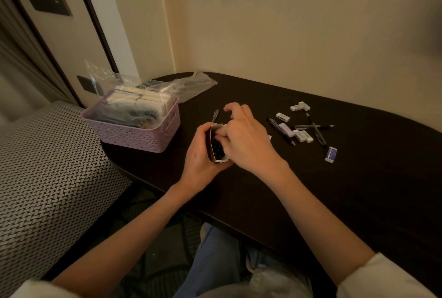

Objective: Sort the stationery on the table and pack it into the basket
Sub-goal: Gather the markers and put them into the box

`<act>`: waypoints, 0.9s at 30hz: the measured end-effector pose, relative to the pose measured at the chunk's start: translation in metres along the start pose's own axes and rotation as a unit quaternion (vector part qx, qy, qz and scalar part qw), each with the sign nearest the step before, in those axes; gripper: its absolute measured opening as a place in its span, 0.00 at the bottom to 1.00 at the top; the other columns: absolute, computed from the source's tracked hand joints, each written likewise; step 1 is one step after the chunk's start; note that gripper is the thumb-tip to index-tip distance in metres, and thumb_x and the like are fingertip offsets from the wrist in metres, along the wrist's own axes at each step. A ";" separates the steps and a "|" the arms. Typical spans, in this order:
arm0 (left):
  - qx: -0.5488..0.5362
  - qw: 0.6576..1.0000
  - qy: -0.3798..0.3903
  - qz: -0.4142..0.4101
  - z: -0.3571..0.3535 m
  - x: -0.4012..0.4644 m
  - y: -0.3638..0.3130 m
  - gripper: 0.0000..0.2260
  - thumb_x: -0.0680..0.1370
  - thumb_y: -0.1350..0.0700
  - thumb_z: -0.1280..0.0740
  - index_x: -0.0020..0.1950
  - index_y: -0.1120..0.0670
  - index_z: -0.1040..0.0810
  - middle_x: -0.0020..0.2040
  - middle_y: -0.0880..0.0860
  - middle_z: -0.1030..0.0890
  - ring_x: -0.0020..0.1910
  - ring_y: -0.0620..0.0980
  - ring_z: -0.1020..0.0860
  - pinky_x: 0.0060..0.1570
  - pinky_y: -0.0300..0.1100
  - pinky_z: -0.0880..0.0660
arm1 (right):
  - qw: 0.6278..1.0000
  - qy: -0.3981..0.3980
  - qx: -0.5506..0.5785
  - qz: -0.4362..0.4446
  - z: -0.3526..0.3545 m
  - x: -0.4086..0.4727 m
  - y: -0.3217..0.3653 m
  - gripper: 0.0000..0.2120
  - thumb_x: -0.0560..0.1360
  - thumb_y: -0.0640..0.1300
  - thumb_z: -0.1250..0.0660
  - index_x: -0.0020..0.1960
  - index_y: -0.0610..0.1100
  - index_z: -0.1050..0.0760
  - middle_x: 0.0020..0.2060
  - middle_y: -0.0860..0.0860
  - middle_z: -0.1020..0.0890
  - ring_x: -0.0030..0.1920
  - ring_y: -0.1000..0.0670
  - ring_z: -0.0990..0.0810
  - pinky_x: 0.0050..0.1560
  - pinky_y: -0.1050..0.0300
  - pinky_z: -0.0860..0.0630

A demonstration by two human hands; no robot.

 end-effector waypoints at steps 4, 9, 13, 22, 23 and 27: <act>0.004 1.000 0.005 -0.005 -0.001 -0.001 -0.001 0.39 0.63 0.54 0.19 0.66 0.48 0.38 0.57 0.37 0.30 0.57 0.31 0.28 0.54 0.27 0.31 | 0.999 0.027 -0.023 -0.012 -0.011 0.003 0.001 0.12 0.79 0.47 0.38 0.56 0.46 0.19 0.72 0.46 0.38 0.68 0.46 0.37 0.55 0.56 0.29; 0.008 1.000 0.007 -0.008 -0.001 -0.002 -0.002 0.38 0.63 0.55 0.19 0.66 0.49 0.37 0.57 0.38 0.29 0.57 0.35 0.26 0.55 0.29 0.29 | 0.994 0.080 0.067 0.012 -0.012 0.002 -0.006 0.11 0.80 0.47 0.39 0.53 0.46 0.19 0.72 0.46 0.39 0.69 0.47 0.38 0.62 0.52 0.30; 0.012 1.000 -0.008 0.013 0.003 0.003 0.000 0.37 0.64 0.52 0.19 0.66 0.51 0.37 0.58 0.44 0.28 0.57 0.34 0.27 0.56 0.27 0.31 | 0.963 -0.074 0.259 0.012 0.000 0.000 -0.023 0.08 0.78 0.45 0.36 0.49 0.46 0.18 0.64 0.50 0.30 0.62 0.56 0.31 0.59 0.63 0.32; 0.024 0.998 -0.031 0.052 0.008 0.013 0.006 0.38 0.64 0.52 0.20 0.68 0.58 0.35 0.60 0.47 0.29 0.60 0.41 0.29 0.56 0.21 0.34 | 0.963 0.065 0.041 -0.258 -0.078 0.023 -0.166 0.14 0.77 0.39 0.35 0.62 0.42 0.24 0.62 0.42 0.26 0.62 0.44 0.26 0.60 0.49 0.24; 0.020 0.998 -0.034 0.054 0.008 0.013 0.006 0.38 0.64 0.52 0.20 0.67 0.58 0.35 0.60 0.47 0.29 0.60 0.41 0.28 0.57 0.22 0.34 | 0.962 0.094 0.007 -0.255 -0.086 0.024 -0.171 0.15 0.77 0.40 0.35 0.63 0.41 0.25 0.64 0.40 0.29 0.65 0.43 0.29 0.61 0.47 0.25; 0.018 0.998 -0.031 0.048 0.011 0.012 0.008 0.37 0.64 0.51 0.20 0.67 0.56 0.35 0.60 0.48 0.28 0.59 0.43 0.27 0.57 0.26 0.31 | 0.965 0.104 -0.073 -0.231 -0.099 0.030 -0.174 0.18 0.78 0.40 0.36 0.67 0.39 0.30 0.67 0.39 0.34 0.67 0.42 0.33 0.61 0.49 0.26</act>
Point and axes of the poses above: each hand's wrist, its own x-axis towards the middle knuckle, its own z-axis out of the back of the hand, y = z × x, the point moved 2 cm from there along x, towards the middle knuckle
